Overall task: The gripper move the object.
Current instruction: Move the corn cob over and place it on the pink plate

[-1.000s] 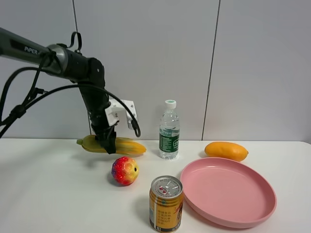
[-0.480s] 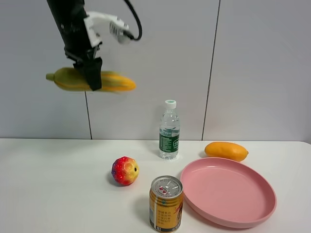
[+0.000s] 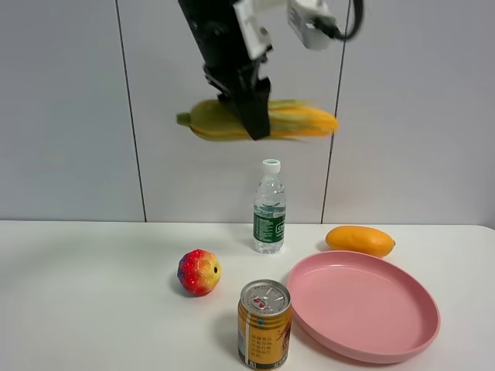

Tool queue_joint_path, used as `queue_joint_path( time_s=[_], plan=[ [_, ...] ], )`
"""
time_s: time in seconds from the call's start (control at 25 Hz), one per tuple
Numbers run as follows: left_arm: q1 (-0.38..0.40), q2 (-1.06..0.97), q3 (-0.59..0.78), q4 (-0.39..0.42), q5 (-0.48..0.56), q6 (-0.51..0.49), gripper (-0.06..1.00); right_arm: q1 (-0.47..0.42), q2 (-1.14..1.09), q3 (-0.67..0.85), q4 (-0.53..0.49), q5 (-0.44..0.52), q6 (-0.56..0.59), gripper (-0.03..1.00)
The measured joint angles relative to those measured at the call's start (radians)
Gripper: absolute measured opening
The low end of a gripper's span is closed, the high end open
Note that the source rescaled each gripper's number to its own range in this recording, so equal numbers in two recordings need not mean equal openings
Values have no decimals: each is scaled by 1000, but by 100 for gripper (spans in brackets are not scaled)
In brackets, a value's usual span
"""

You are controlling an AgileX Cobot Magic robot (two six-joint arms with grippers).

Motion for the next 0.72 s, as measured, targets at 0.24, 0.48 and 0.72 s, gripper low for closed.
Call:
queue_joint_path(
  time_s=[0.24,0.48,0.72],
  plan=[
    [-70,194,0,-28,-93,20,1,0,0,0,0,0,0,100],
    [-96,306,0,-34,-188,46,1,0,0,0,0,0,0,100],
    [-96,361,0,-61,-208,62,1,0,0,0,0,0,0,100]
  ],
)
